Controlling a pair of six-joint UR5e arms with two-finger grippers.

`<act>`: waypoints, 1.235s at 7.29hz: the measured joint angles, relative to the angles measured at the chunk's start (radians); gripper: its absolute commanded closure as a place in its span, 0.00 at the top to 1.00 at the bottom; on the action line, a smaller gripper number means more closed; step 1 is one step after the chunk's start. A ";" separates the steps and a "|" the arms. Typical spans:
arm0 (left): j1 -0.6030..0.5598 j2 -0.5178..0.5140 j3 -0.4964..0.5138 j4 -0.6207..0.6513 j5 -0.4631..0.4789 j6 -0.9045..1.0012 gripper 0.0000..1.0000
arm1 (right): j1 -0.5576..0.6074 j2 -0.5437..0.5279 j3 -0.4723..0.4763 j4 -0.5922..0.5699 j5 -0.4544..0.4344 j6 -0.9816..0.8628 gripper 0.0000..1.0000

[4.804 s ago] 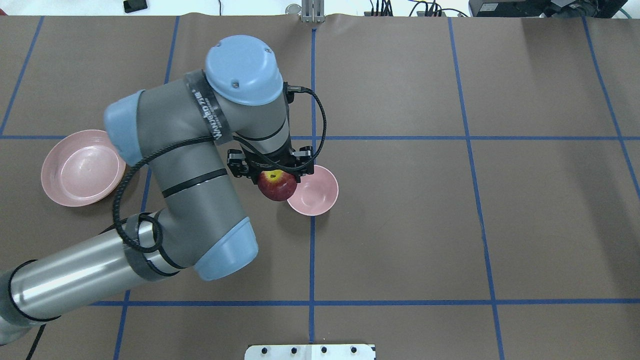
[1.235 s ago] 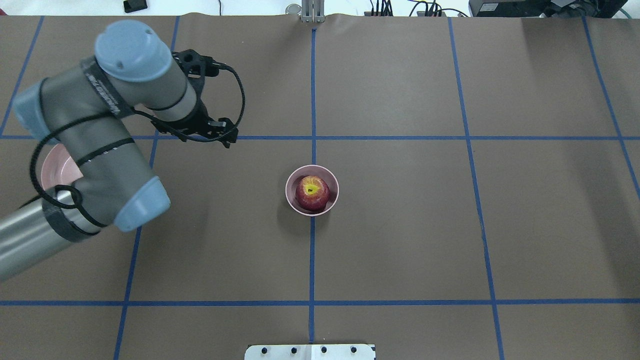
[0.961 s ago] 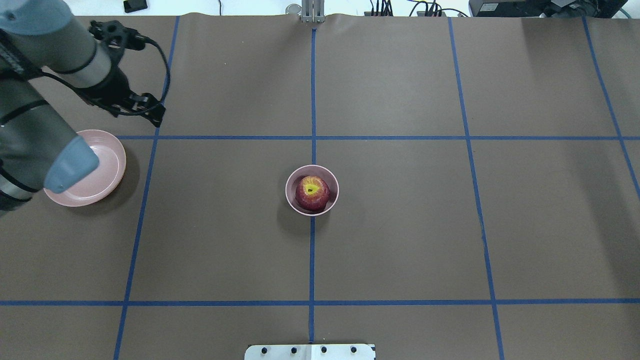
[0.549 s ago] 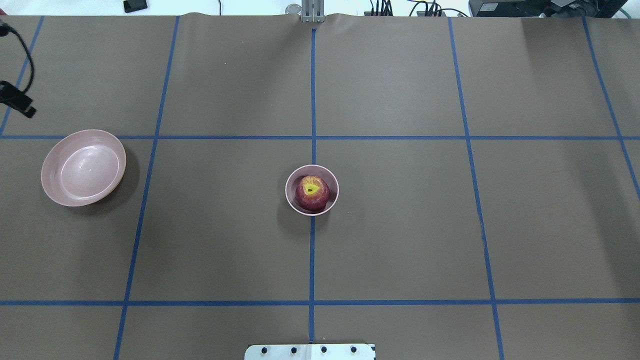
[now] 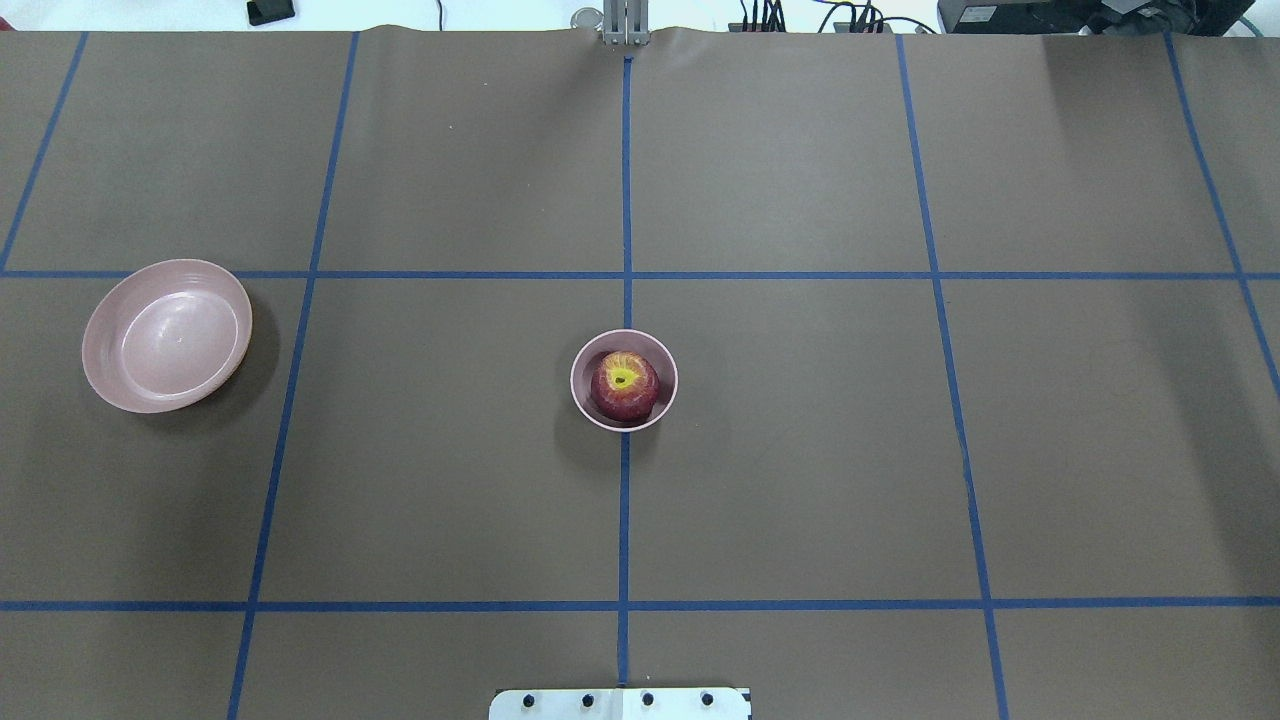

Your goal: Move apple from plate to bowl

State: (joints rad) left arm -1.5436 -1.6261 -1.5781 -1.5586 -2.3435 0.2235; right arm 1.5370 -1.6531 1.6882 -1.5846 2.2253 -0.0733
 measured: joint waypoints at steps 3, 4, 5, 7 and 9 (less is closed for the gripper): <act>-0.059 0.030 0.003 -0.016 -0.003 0.005 0.98 | 0.000 0.001 0.001 0.000 0.000 0.001 1.00; -0.062 0.029 0.002 -0.018 -0.006 -0.001 0.98 | 0.000 0.002 0.001 0.000 0.001 0.001 1.00; -0.062 0.031 -0.001 -0.019 -0.007 -0.002 0.98 | 0.000 0.002 0.001 0.000 0.002 0.001 1.00; -0.064 0.037 -0.007 -0.025 -0.009 0.005 0.98 | 0.001 0.002 0.003 0.000 0.002 0.002 1.00; -0.064 0.039 -0.009 -0.040 -0.010 0.007 0.98 | 0.001 0.002 0.004 -0.001 0.003 0.003 1.00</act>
State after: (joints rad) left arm -1.6075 -1.5868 -1.5871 -1.5988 -2.3535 0.2302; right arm 1.5377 -1.6508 1.6919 -1.5859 2.2283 -0.0706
